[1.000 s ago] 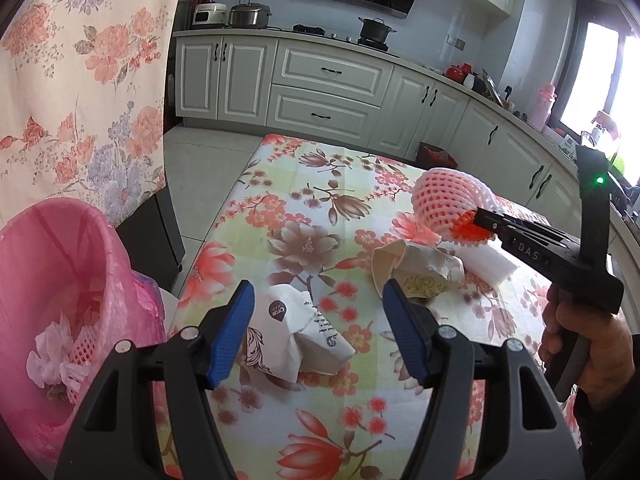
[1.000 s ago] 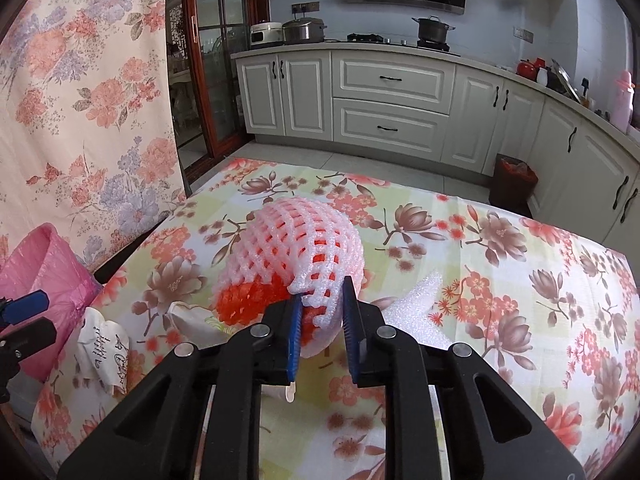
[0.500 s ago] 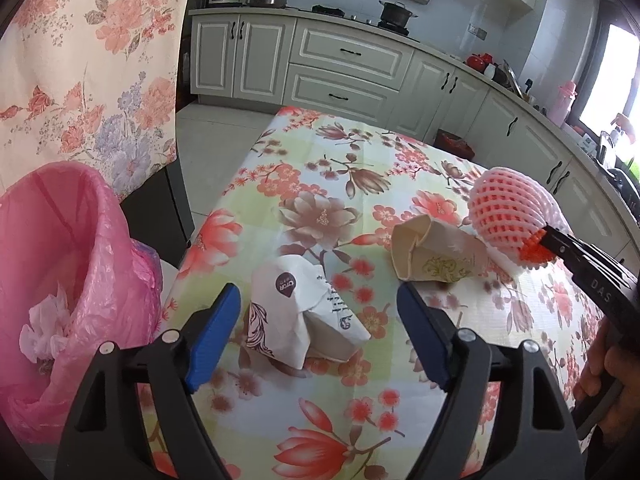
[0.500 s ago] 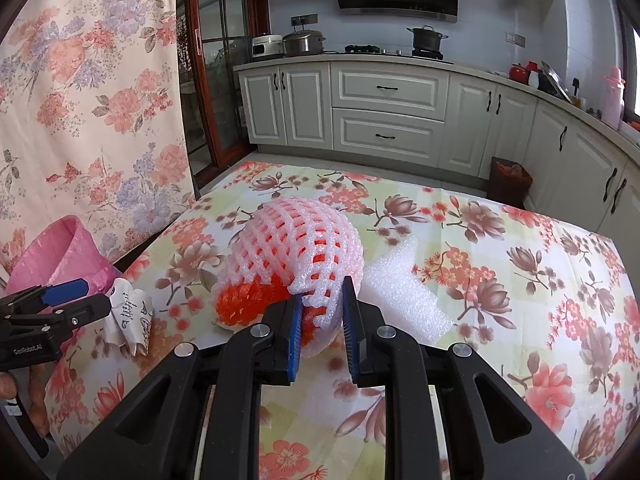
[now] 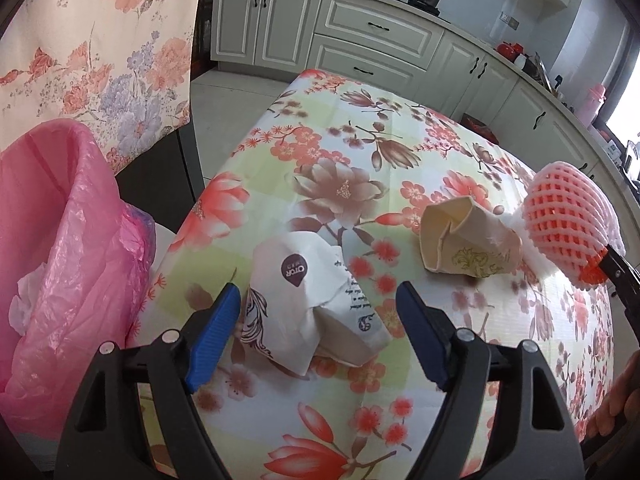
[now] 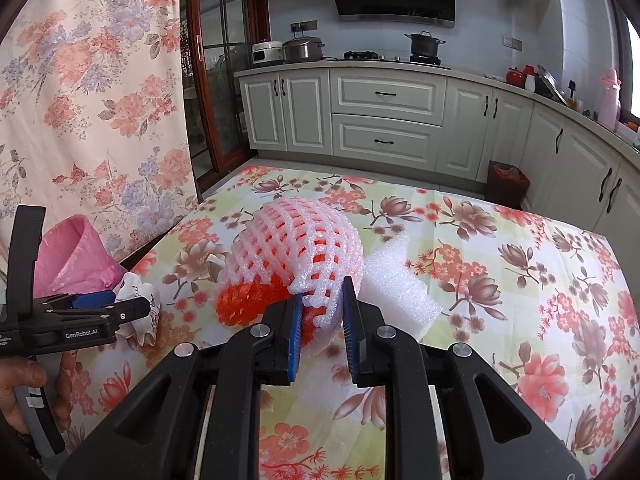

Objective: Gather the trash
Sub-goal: 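Lift the pink foam net with the right tool while the left grasps the white paper cup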

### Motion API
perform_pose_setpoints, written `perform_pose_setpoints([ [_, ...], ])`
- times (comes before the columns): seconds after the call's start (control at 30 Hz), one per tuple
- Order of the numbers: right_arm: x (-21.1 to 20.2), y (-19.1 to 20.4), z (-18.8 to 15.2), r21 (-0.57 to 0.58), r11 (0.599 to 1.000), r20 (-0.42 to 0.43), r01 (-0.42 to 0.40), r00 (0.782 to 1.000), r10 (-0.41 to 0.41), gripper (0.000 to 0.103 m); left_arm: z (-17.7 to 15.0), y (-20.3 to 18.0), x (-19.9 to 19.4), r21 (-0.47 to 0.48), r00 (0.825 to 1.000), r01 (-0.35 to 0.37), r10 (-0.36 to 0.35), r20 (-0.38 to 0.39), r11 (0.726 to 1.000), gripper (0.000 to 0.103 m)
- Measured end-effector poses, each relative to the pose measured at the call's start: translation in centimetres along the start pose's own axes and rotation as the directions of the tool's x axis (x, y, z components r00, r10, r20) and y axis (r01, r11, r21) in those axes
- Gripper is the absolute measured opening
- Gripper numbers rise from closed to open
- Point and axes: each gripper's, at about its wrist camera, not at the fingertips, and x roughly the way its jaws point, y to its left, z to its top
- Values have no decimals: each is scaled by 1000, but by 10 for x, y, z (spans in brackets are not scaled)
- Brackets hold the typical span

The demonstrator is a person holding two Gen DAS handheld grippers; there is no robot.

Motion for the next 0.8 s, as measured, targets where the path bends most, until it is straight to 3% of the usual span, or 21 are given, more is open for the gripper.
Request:
perform_pose_setpoints([
  [0.03,0,0,0,1,1000,0,-2,1000,2,18,0,0,1,3,1000,-8,8,-3,1000,75],
  [0.07,-1,0,-1,1,1000,0,-3,1000,3,18,0,-1,3,12,1000,-17,17,-10,1000,67],
  [0.33,-4,2,0,4,1000,6,-6,1000,6,18,-3,1,1,29,1000,-9,10,-13,1000,66],
  [0.8,-14,10,1,12,1000,24,-10,1000,10,18,6,-4,-54,67,992,49,-56,116,997,65],
])
